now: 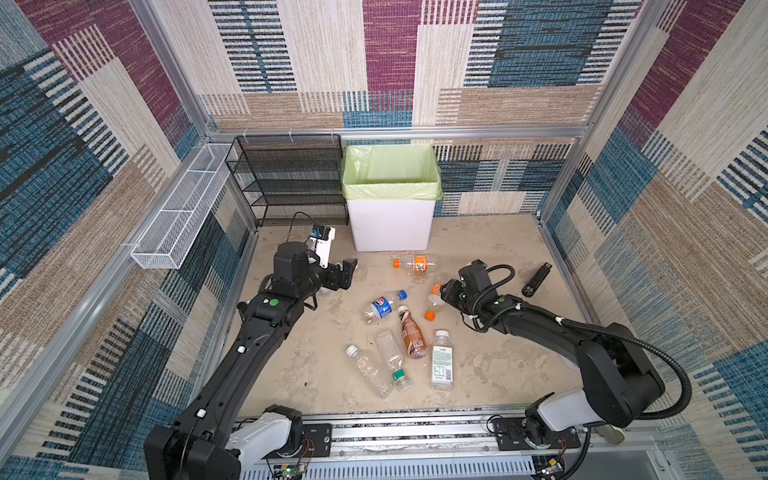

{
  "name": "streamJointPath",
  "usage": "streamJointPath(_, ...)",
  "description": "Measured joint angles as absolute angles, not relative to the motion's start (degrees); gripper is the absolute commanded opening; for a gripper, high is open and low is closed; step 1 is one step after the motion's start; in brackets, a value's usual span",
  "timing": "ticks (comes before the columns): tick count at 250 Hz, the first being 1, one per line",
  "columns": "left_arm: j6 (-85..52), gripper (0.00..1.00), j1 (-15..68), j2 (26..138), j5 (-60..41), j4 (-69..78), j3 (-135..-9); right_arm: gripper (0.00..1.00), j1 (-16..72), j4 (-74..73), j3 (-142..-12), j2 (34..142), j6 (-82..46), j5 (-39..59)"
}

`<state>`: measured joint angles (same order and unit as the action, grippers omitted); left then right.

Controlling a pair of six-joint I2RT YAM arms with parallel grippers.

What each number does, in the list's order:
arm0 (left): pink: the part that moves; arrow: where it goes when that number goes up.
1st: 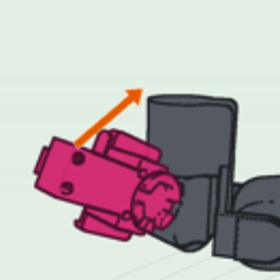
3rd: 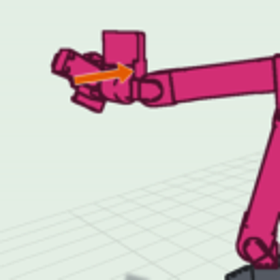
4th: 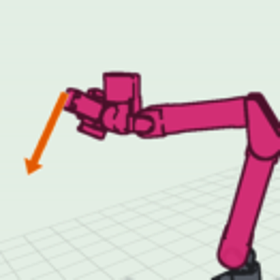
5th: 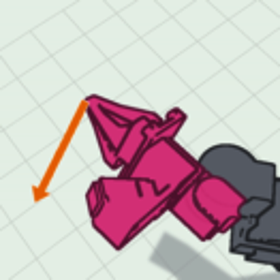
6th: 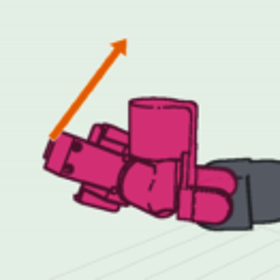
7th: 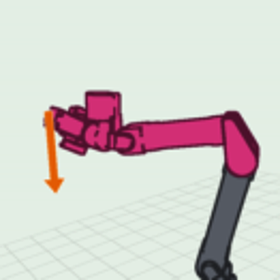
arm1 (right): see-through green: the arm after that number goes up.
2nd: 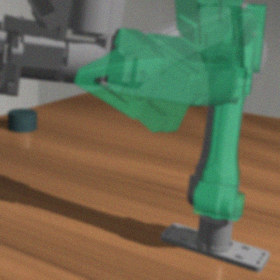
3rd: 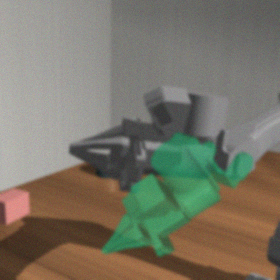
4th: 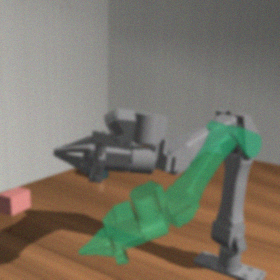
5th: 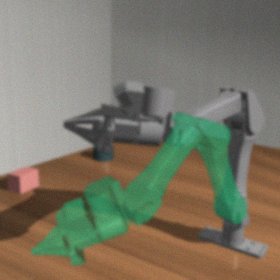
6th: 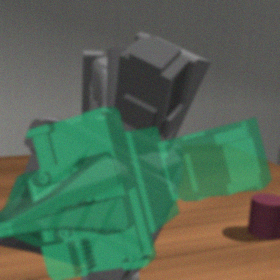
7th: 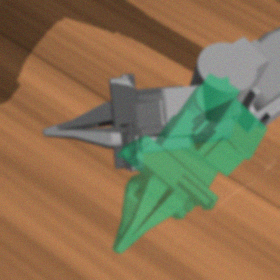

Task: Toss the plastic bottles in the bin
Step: 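Lower the right gripper onto an orange-label bottle while the left arm withdraws, then close the right gripper on the orange-label bottle's neck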

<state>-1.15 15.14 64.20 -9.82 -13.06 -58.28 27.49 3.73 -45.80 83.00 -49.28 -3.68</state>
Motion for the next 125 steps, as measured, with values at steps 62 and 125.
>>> streamJointPath(62, -1.3, 0.93, 15.1, 64.7, -9.8, -13.0, -58.3, 0.78, 25.8, 4.4, -50.1, 84.6, -43.8, -4.7)
streamJointPath(125, -1.3, 0.93, 15.1, 64.6, -9.8, -13.0, -58.3, 0.86, 25.8, 5.9, -54.0, 92.1, -43.5, -0.8)
